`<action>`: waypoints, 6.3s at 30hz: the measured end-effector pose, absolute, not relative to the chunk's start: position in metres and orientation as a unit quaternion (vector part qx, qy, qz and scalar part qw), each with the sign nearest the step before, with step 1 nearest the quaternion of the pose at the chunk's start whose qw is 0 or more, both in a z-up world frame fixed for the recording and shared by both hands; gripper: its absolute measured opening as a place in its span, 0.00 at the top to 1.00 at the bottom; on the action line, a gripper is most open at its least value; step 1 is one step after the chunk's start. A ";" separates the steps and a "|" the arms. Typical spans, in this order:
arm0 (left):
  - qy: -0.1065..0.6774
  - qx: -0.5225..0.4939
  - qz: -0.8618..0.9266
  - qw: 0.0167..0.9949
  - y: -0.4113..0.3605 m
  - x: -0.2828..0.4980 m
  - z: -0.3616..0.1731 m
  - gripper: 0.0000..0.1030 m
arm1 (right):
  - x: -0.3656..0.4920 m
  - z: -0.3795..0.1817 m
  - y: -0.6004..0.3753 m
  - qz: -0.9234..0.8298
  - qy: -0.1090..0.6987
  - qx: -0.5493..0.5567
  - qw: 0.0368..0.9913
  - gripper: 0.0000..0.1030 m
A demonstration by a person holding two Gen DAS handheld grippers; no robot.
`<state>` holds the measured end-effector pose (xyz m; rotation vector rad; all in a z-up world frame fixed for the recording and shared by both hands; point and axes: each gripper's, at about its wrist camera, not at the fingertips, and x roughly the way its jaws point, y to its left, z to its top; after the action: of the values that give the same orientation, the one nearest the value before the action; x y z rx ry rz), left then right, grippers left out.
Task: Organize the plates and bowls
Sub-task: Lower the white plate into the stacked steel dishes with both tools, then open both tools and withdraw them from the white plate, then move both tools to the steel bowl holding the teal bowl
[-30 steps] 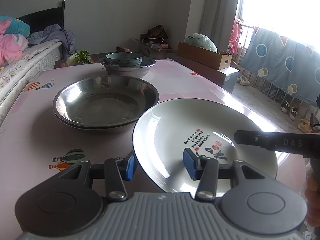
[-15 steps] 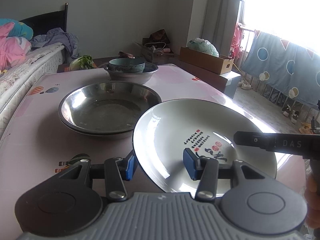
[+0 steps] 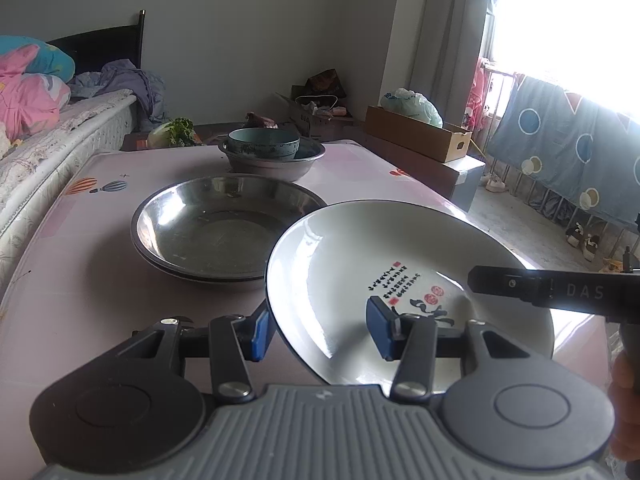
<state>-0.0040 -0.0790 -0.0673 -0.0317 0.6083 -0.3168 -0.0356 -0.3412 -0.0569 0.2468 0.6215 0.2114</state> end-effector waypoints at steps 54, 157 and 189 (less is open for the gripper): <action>0.310 0.011 -0.088 0.947 -0.015 0.118 -0.053 0.53 | 0.147 -0.060 -0.255 0.138 0.372 0.121 0.910 0.73; 0.342 -0.067 -0.016 0.937 0.036 0.075 -0.035 0.00 | 0.032 0.005 -0.263 -0.015 0.287 -0.022 0.957 0.01; 0.342 -0.035 -0.016 0.939 0.034 0.128 -0.010 0.00 | 0.086 0.013 -0.267 0.046 0.273 -0.012 0.961 0.01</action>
<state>0.1277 0.0338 -0.0102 -0.0714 0.6983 -0.0336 0.0857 -0.2667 0.0128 -0.0244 0.5524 0.0929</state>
